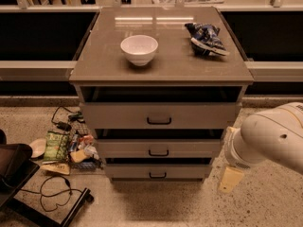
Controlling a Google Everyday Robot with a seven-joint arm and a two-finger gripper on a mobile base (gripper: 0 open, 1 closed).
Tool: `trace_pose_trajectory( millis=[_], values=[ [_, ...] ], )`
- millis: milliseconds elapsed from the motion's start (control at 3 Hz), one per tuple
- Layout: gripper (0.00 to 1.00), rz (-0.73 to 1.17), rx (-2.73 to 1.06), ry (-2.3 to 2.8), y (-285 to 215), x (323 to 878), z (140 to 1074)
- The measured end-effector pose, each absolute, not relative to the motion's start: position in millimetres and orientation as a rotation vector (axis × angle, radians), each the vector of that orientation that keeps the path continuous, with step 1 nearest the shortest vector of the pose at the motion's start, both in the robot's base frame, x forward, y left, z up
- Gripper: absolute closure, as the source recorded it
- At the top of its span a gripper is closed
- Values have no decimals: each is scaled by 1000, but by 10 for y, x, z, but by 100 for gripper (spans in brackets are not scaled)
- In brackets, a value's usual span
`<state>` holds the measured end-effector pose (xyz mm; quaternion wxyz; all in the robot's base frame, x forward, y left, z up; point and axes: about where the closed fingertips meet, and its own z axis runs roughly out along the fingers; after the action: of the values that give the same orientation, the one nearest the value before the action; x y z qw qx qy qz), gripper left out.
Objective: Open bottom drawer
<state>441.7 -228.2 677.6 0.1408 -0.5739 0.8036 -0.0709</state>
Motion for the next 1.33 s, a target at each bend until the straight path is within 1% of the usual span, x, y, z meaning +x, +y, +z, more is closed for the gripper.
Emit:
trace_pose_trajectory(
  millis=[333, 667, 1333],
  values=[
    [0, -206, -1701, 2332, -2202, 4423, 6497],
    [0, -197, -1793, 2332, -2069, 4496, 5895],
    [0, -167, -1922, 2345, -1966, 4752, 4716]
  ],
)
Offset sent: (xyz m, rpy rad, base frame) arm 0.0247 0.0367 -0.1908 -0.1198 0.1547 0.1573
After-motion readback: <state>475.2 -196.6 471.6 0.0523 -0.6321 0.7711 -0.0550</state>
